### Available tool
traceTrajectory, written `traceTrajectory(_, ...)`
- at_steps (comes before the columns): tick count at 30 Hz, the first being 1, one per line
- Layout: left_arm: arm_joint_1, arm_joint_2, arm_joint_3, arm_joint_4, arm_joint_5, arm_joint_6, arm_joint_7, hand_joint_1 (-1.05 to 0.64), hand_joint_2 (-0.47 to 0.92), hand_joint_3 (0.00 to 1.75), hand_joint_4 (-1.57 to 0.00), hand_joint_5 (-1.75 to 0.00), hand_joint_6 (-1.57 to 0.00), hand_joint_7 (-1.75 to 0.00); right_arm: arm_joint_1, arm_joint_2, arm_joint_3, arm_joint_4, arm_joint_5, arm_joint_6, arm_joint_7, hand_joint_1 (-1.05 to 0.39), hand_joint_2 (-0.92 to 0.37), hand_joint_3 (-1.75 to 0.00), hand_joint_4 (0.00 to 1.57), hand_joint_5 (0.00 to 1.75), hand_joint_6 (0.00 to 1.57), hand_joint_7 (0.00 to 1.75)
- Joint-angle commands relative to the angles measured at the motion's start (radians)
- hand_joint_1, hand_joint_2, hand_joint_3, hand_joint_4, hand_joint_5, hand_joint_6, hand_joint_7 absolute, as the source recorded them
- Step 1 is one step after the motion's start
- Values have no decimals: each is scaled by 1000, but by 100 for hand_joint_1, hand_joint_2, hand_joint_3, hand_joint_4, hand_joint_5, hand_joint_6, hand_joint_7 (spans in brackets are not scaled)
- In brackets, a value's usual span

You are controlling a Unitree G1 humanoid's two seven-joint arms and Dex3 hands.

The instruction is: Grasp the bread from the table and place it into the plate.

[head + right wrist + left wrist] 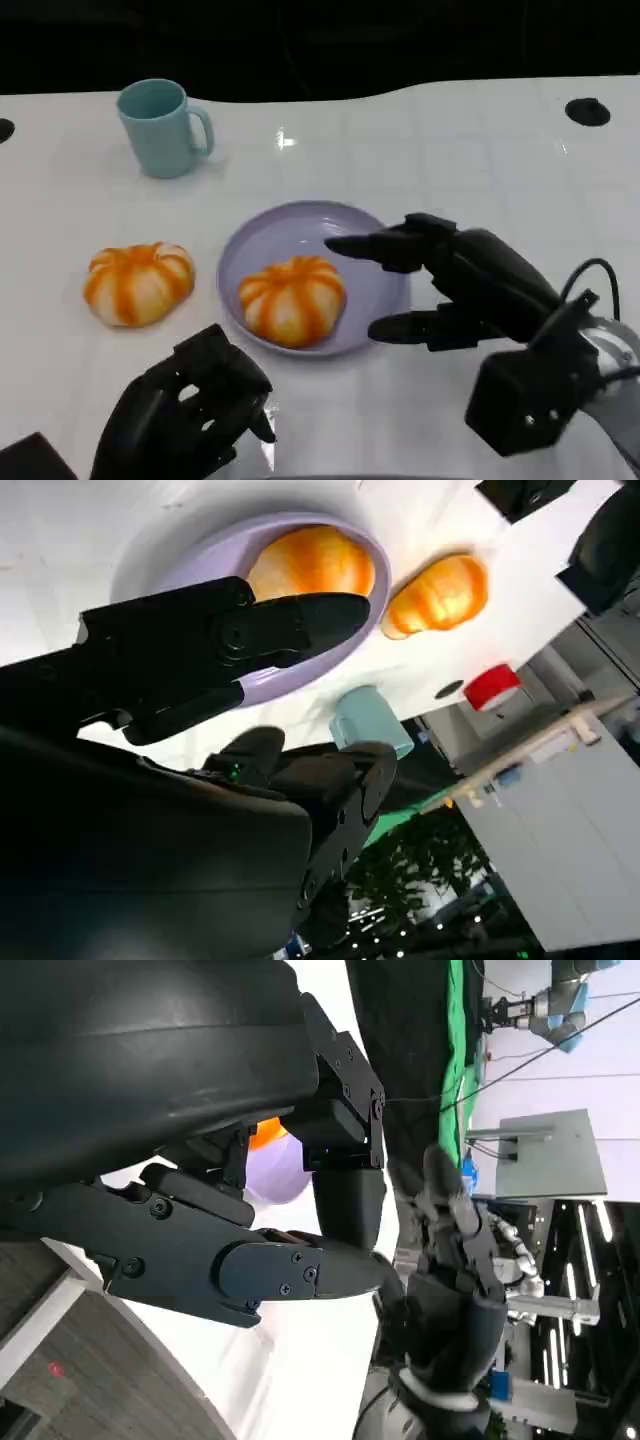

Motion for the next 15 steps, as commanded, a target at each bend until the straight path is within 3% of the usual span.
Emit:
traceTrajectory(1,1,10,9,-1,-2,-2,9,-54,92,36,-59,-175,-54,-149,70,-26,-47,-41,29,-54,-37,-31,-86,-16,48,110,66,54)
traceTrajectory(3,-1,12,11,1,-5,-2,5,-55,92,36,-59,-175,-54,-149,107,-21,-66,-56,36,-79,-61,-27,-80,-27,55,124,64,83)
traceTrajectory(4,-2,13,11,2,-7,-3,2,-54,92,36,-59,-175,-53,-149,121,-17,-74,-60,40,-90,-70,-23,-70,-45,60,135,63,101)
traceTrajectory(8,-2,12,14,0,-8,3,5,-54,92,36,-59,-175,-53,-149,199,-13,-105,-100,68,-103,-88,-11,-38,-113,67,165,66,130)
traceTrajectory(10,-4,14,15,0,-7,4,5,-53,92,37,-59,-175,-53,-149,231,-13,-118,-121,80,-104,-91,-7,-31,-129,67,172,65,138)
traceTrajectory(15,-3,14,16,-4,-9,17,6,-54,92,36,-59,-175,-54,-149,289,-21,-143,-163,76,-99,-97,-10,-27,-139,71,175,59,152)
